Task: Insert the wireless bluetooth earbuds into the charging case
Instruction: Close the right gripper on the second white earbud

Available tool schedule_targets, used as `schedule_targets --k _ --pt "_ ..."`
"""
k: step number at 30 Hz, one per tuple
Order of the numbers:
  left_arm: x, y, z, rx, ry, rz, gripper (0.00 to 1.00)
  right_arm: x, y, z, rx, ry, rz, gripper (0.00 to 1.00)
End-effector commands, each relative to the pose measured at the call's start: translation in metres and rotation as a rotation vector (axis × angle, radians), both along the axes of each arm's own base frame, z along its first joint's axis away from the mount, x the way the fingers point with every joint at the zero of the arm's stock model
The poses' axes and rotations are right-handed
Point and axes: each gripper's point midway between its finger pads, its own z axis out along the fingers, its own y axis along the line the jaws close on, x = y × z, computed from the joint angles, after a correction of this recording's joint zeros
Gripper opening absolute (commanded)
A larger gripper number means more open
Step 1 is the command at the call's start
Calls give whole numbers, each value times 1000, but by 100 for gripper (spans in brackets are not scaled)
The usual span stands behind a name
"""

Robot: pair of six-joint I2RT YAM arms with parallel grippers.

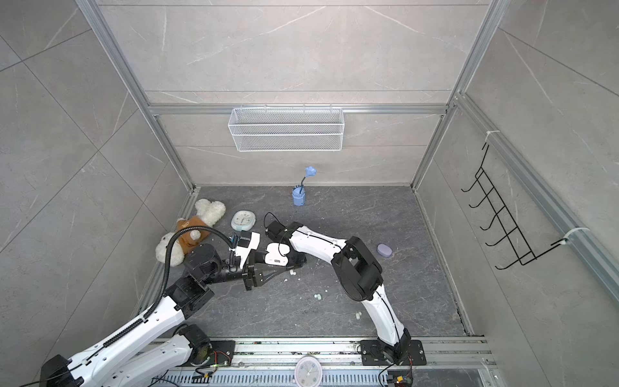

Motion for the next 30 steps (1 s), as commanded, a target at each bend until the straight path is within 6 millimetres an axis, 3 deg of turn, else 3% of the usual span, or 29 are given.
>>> schedule_targets --k 1,30 --pt "-3 2 12 -32 -57 -5 14 -4 -1 -6 -39 12 12 31" --pt "-2 2 11 -26 -51 -1 14 -13 -12 -33 -112 48 12 23"
